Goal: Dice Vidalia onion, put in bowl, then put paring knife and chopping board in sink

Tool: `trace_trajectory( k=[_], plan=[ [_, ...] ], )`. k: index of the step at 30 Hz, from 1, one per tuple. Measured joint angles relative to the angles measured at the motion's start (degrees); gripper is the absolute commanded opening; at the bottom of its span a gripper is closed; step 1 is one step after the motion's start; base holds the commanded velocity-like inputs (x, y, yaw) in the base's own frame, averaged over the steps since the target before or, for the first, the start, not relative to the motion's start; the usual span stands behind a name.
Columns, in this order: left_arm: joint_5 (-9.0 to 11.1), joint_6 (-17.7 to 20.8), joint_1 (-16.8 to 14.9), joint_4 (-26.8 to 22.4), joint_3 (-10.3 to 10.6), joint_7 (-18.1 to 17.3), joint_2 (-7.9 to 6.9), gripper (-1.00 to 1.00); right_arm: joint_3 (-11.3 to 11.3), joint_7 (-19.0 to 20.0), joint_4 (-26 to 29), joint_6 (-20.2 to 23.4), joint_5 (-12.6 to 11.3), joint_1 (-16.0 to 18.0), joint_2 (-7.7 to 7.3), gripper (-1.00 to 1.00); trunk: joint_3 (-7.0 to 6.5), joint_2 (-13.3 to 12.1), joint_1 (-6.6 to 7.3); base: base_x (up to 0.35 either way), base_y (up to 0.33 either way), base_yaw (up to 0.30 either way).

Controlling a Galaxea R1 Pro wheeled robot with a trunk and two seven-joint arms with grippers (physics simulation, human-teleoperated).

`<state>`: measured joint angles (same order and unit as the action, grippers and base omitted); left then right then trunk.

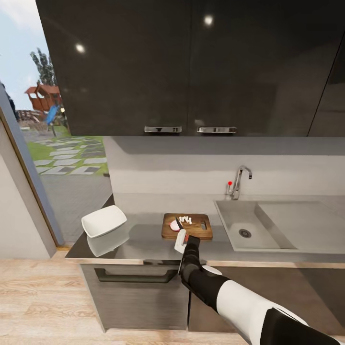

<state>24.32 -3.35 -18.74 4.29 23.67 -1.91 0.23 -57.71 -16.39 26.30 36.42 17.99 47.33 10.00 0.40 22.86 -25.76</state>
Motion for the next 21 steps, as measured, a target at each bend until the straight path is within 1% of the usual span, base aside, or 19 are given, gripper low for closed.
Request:
trace_trajectory(
  k=[15,17,19,20,21],
  plan=[
    [0.02,0.00,0.03,-0.01,0.00,0.00,0.00,1.00,0.10,-0.10,0.08,-0.02,0.15,-0.01,0.00,-1.00,0.91,-0.08,0.01,0.000,0.000,0.000],
    [0.01,0.00,0.03,0.00,0.00,0.00,0.00,1.00,0.36,-0.28,0.59,-0.13,0.29,0.00,0.00,-1.00,0.93,-0.07,0.01,0.000,0.000,0.000],
    [0.00,0.00,0.03,-0.01,0.00,0.00,0.00,1.00,0.72,-0.62,0.92,-1.58,0.33,0.02,0.00,-1.00,0.93,-0.08,0.01,0.000,0.000,0.000],
    [0.00,0.00,0.03,-0.02,0.00,0.00,0.00,1.00,1.04,-0.78,0.97,-2.19,0.35,0.01,0.00,-1.00,0.93,-0.08,0.01,0.000,0.000,0.000],
    [0.00,0.00,0.03,-0.03,0.00,0.00,0.00,1.00,1.98,-1.30,1.07,-2.74,0.39,0.00,0.00,-1.00,0.93,-0.07,0.01,0.000,0.000,0.000]
  ],
)
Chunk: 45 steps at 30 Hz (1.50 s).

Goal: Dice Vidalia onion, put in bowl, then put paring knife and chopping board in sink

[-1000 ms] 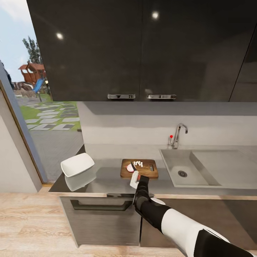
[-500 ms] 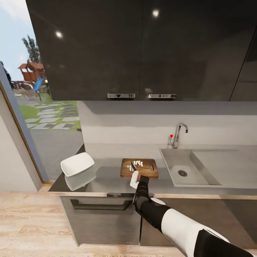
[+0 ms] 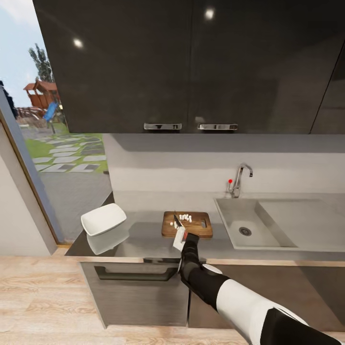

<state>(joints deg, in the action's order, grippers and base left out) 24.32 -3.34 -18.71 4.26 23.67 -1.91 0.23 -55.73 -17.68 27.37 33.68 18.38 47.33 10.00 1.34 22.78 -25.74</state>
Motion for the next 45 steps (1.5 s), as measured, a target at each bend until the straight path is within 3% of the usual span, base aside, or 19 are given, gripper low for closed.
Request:
trace_trajectory(
  k=[4,7,9,12,14,16,17,18,19,22,30,35,38,41,45],
  plan=[
    [-0.01,0.00,0.00,0.02,0.00,0.00,0.00,1.00,8.05,-5.04,3.82,-0.50,0.12,0.00,0.00,-1.00,0.00,0.01,0.00,0.000,0.000,0.000],
    [-0.01,0.00,0.00,0.00,0.00,0.00,0.00,1.00,14.41,-6.65,11.63,-0.06,0.14,0.03,0.00,-1.00,-0.01,0.01,0.00,0.000,0.000,0.000],
    [0.01,0.00,0.01,0.03,-0.01,0.00,0.00,1.00,19.75,-6.83,15.87,-0.02,0.12,0.01,-2.04,-1.00,0.00,0.00,0.00,0.000,0.000,0.000],
    [0.00,0.00,0.01,0.00,-0.01,0.00,0.00,1.00,30.98,-5.78,19.16,-0.42,-0.16,0.00,-4.16,-1.00,0.00,0.00,0.00,0.000,0.000,0.000],
    [0.02,0.00,0.01,0.01,-0.01,0.06,-0.01,1.00,41.91,0.00,19.92,-0.66,-0.20,0.03,-5.45,-1.00,0.00,0.00,0.00,0.000,0.000,0.000],
    [0.01,-0.02,0.01,0.00,-0.02,0.12,-0.02,1.00,50.01,8.24,20.12,-1.18,-0.08,0.05,-7.21,-1.00,0.00,0.00,0.00,0.000,0.000,0.000],
    [0.03,-0.07,0.01,-0.01,-0.06,0.14,-0.18,1.00,53.18,13.04,20.13,-1.45,0.02,0.05,-8.44,-1.00,0.00,0.00,0.00,0.000,0.000,0.000],
    [0.05,-0.10,0.00,0.00,-0.06,0.15,-0.27,1.00,54.59,15.71,20.13,-1.55,-0.08,0.06,-9.20,-1.00,0.00,0.00,0.00,0.000,0.000,0.000],
    [0.07,-0.14,0.01,-0.01,-0.06,0.17,-0.36,1.00,55.72,18.36,20.14,-1.60,-0.19,0.05,-10.23,-1.00,0.00,0.00,0.00,0.000,0.000,0.000],
    [0.07,-0.36,0.00,-0.01,-0.06,0.23,-0.31,1.00,56.75,21.15,20.10,-1.66,-0.74,0.06,-12.16,-1.00,0.00,0.00,0.00,0.000,0.000,0.000],
    [0.08,-2.32,0.00,-0.01,-0.06,0.31,-0.31,1.00,56.93,27.81,20.18,-1.63,-0.82,0.04,-12.73,-1.00,0.00,0.00,0.00,0.014,-0.019,0.000],
    [0.08,-2.35,0.01,-0.03,-0.06,0.32,-0.36,1.00,56.95,28.49,20.12,-1.59,-0.78,0.04,-12.72,-1.00,0.00,0.01,0.02,0.166,-0.207,0.000],
    [0.08,-2.35,0.02,-0.03,-0.06,0.32,-0.36,1.00,58.36,29.07,20.09,-1.61,-0.71,0.06,-13.17,-1.00,0.00,0.01,0.02,0.216,-0.260,0.000],
    [0.08,-2.35,0.02,-0.03,-0.06,0.32,-0.36,1.00,60.16,33.48,20.04,-1.52,-0.68,0.05,-14.07,-1.00,0.00,0.01,0.02,0.220,-0.263,0.000],
    [0.08,-2.33,0.02,-0.03,-0.06,0.32,-0.23,1.00,60.48,35.73,19.77,-1.17,-0.54,0.03,-14.74,-1.00,0.00,0.00,0.00,0.119,-0.291,0.000]
  ],
)
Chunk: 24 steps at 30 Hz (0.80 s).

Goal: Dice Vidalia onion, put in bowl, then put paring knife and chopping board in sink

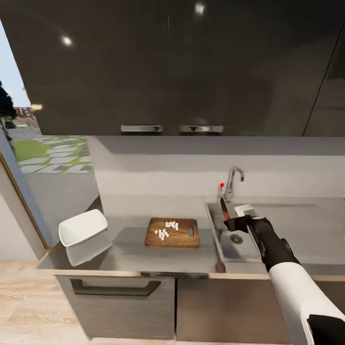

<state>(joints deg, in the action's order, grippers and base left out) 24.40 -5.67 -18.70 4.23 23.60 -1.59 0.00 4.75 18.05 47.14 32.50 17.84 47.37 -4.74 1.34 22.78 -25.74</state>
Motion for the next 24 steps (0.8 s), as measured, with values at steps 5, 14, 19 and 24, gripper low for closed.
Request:
trace_trajectory(
  k=[5,14,19,24],
  plan=[
    [0.01,0.05,0.00,0.00,0.00,0.01,-0.12,1.00,-0.01,0.13,-0.53,0.03,0.02,0.01,-0.10,-1.00,0.00,-0.01,0.00,0.010,-0.320,0.000],
    [0.01,0.06,0.00,0.01,0.00,0.00,-0.12,1.00,0.00,0.08,-7.85,-0.42,-0.07,-0.01,-0.51,-1.00,0.00,-0.01,0.00,0.000,-0.303,0.000],
    [0.00,0.04,-0.01,0.03,0.00,0.00,-0.12,1.00,-0.07,-0.06,-12.29,-2.58,-0.15,0.00,-0.24,-1.00,0.00,0.00,-0.01,0.000,-0.039,0.000],
    [0.00,0.04,-0.01,0.03,0.00,0.00,-0.12,1.00,0.58,-0.17,-15.10,-4.68,-0.23,0.00,-0.11,-1.00,0.00,0.00,-0.01,0.000,-0.002,0.000]
  ],
)
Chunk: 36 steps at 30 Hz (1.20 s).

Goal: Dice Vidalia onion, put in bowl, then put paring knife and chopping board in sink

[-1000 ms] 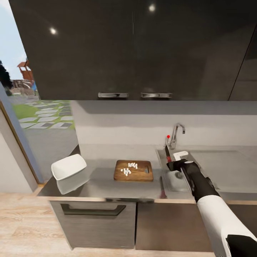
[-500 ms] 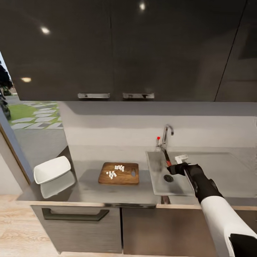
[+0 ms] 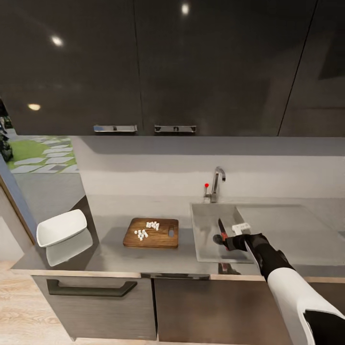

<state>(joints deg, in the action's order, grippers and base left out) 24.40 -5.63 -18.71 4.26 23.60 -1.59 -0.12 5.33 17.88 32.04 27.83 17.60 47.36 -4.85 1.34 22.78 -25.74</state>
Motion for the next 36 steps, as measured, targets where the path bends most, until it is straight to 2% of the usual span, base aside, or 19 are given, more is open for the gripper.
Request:
trace_trajectory(
  k=[11,21,29,36],
  plan=[
    [-0.01,0.00,0.00,0.00,0.00,0.00,0.14,1.00,0.24,-2.31,-1.22,-0.46,-0.48,-0.01,0.15,-1.00,0.00,0.00,0.00,0.014,0.000,0.000],
    [-0.03,0.00,0.00,0.00,0.00,0.00,0.18,1.00,0.19,-2.55,-3.87,-1.63,-0.62,0.03,0.40,-1.00,0.00,0.00,0.01,0.213,0.000,0.000],
    [-0.03,0.08,0.00,0.00,0.00,0.00,0.18,1.00,0.10,-4.89,-7.26,-3.14,-0.70,-0.02,0.71,-1.00,0.00,0.00,0.02,0.200,0.000,0.000],
    [-0.02,0.14,0.00,0.00,0.00,0.00,0.18,1.00,0.09,-9.16,-10.39,-6.69,-0.73,0.02,2.55,-1.00,0.00,0.00,0.00,0.056,0.000,0.000]
  ],
)
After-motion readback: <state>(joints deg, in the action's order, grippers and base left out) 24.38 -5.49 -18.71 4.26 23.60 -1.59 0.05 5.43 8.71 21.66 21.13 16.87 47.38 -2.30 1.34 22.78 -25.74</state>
